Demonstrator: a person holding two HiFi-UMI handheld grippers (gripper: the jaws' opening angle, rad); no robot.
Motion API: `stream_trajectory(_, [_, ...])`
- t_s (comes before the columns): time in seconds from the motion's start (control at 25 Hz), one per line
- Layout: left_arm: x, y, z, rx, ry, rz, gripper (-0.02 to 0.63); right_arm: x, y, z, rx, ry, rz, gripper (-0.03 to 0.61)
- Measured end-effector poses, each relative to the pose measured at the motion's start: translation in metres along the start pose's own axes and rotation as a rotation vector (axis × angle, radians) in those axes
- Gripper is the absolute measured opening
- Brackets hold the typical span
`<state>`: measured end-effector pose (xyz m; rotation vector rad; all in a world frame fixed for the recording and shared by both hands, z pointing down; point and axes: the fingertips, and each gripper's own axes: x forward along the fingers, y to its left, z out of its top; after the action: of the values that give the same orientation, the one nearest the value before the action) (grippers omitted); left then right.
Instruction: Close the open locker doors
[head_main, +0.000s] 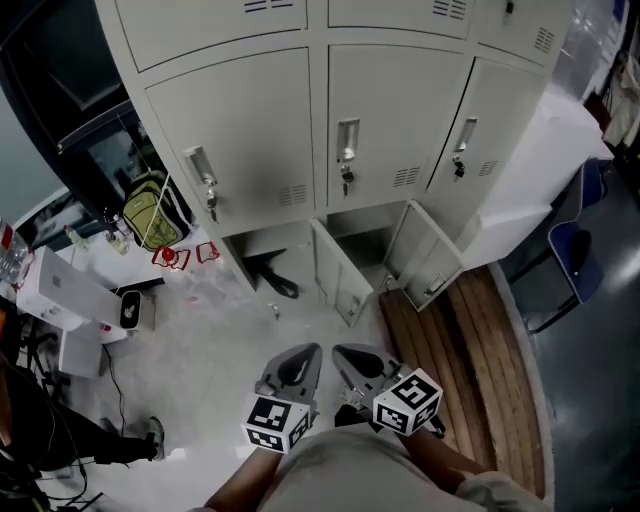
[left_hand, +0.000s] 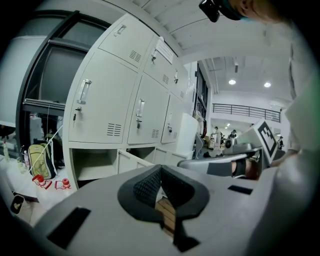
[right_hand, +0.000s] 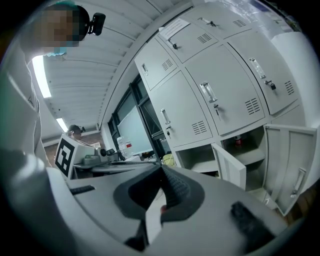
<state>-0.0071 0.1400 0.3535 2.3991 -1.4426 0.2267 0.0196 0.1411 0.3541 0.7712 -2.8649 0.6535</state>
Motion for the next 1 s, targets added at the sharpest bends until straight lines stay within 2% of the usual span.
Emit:
stream_trajectory(0.2, [0.032,0.006,0.012,-0.001,-0.003,0.025,0.015,0.007,-0.033,0.016,-0.002,0.005,0.020,0.028])
stream_trajectory(0.4, [0.064,0.009,0.026,0.039,-0.010,0.040,0.015,0.010,-0.063,0.031,-0.017,0.000,0.030,0.028])
stream_trajectory(0.56, [0.086,0.014,0.034,0.003,-0.022,0.037,0.017,0.013,-0.089,0.039,-0.005,0.003,0.025,0.028])
stream_trajectory(0.76, [0.102,0.023,0.047,0.005,-0.035,0.067,0.017,0.022,-0.107,0.055,-0.019,-0.004,0.043,0.028])
stream_trajectory(1.0, [0.109,0.026,0.044,0.004,-0.014,0.076,0.017,0.032,-0.116,0.048,0.011,0.020,0.054,0.028])
